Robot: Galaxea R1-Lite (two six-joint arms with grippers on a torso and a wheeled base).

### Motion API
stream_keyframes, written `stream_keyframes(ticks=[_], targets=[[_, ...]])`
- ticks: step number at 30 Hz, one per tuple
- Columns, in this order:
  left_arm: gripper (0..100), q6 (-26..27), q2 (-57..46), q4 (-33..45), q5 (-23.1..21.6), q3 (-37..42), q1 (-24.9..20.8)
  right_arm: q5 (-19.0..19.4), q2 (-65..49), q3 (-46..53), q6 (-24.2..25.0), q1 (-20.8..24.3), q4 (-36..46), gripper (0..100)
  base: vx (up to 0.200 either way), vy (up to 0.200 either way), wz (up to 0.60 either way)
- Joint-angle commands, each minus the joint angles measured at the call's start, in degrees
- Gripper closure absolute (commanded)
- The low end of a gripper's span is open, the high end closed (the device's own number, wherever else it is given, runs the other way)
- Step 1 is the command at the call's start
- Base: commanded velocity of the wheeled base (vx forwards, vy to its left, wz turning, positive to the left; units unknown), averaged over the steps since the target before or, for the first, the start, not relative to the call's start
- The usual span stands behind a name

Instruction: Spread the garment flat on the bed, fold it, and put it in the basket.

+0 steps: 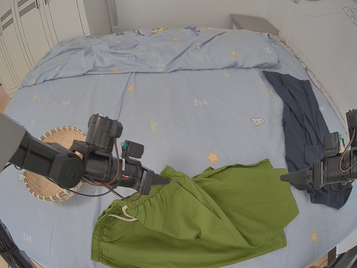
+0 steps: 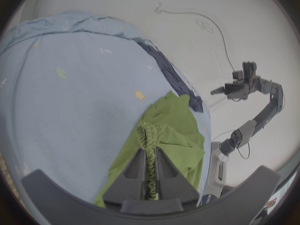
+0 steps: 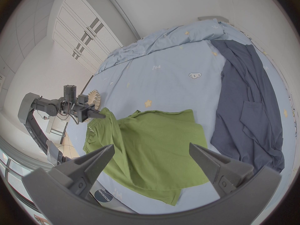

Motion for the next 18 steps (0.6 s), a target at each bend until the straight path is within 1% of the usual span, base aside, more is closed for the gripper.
stream_keyframes(ticks=[1,5,8,9,10,11,12,14,15,18], targets=[[100,-3.6,-9.18,-0.27,0.01,1.14,5.45,0.12,0.95,-1.53,-0.23,-0.39,-0.65,0,0.0,0.0,0.0],[100,-7.55,-11.64,-0.62,0.1,1.67,9.05,0.21,5.34,-3.02,-1.02,-2.59,-4.08,0,0.0,0.0,0.0],[100,-7.9,-11.82,-0.62,0.1,2.2,10.46,0.48,7.63,-2.41,-1.9,-4.26,-6.71,0,0.0,0.0,0.0],[100,-7.9,-11.82,-0.62,0.1,2.55,11.69,1.97,8.94,-1.79,-2.25,-5.23,-8.12,0,0.0,0.0,0.0],[100,-7.73,-11.64,-0.71,0.1,2.81,12.83,4.43,10.17,-0.83,-2.78,-6.37,-9.53,0,0.0,0.0,0.0],[100,-7.73,-11.55,-0.71,0.1,2.81,13.18,5.22,10.53,-0.56,-2.95,-6.9,-10.14,0,0.0,0.0,0.0],[100,-7.64,-11.47,-0.71,0.1,2.64,13.88,6.8,11.14,-0.12,-3.04,-8.13,-11.46,0,0.0,0.0,0.0],[100,-7.64,-11.38,-0.8,0.1,2.64,14.24,7.51,11.4,-0.03,-3.04,-8.65,-12.08,0,0.0,0.0,0.0],[100,-7.55,-11.29,-1.33,0.1,2.9,14.85,8.83,12.2,1.02,-3.04,-9.89,-13.13,0,0.0,0.0,0.0],[100,-7.55,-11.2,-2.03,0.1,3.25,15.55,10.14,12.63,2.34,-3.13,-11.82,-13.48,0,0.0,0.0,0.0]])
